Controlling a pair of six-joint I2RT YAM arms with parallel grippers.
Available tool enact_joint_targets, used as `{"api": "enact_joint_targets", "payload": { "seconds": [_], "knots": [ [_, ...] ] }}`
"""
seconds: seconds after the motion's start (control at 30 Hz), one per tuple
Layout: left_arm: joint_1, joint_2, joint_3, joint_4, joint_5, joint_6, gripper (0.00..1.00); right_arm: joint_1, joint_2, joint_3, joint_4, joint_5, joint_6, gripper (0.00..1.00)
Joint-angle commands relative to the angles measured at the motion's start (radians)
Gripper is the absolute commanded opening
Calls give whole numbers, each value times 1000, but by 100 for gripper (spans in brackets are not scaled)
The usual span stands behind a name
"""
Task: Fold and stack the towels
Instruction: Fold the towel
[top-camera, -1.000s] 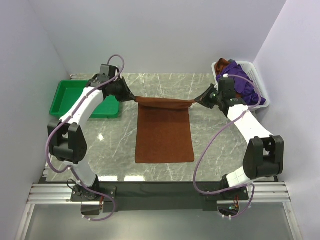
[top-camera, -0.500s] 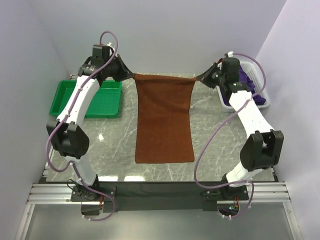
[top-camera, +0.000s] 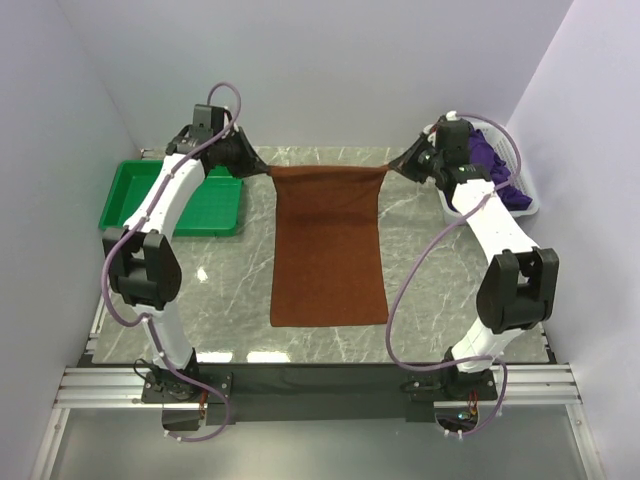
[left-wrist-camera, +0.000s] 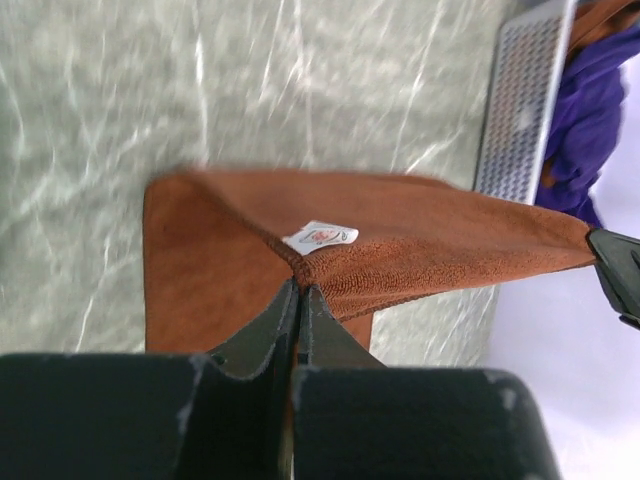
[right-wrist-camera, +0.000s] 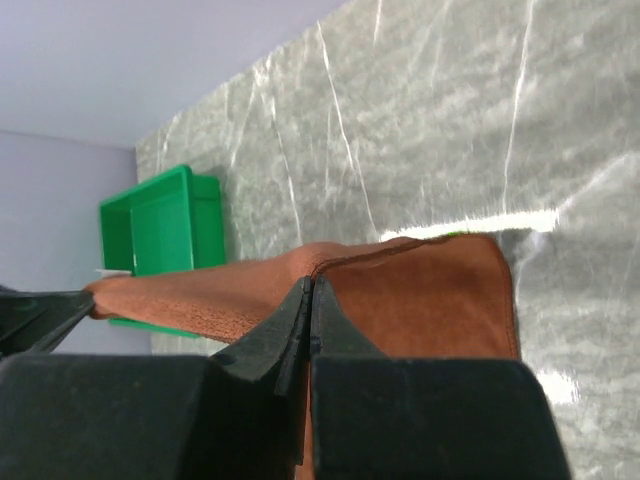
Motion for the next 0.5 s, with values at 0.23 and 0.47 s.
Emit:
{"api": "enact_joint_targets", "payload": {
  "seconds": [0.23, 0.47],
  "knots": [
    [40, -252, -325, 40, -5, 14, 1, -19, -212, -226, -67, 39, -40, 1],
    [40, -411, -582, 53, 21, 40, 1, -8, -373, -428, -88, 5, -40, 1]
  ]
}}
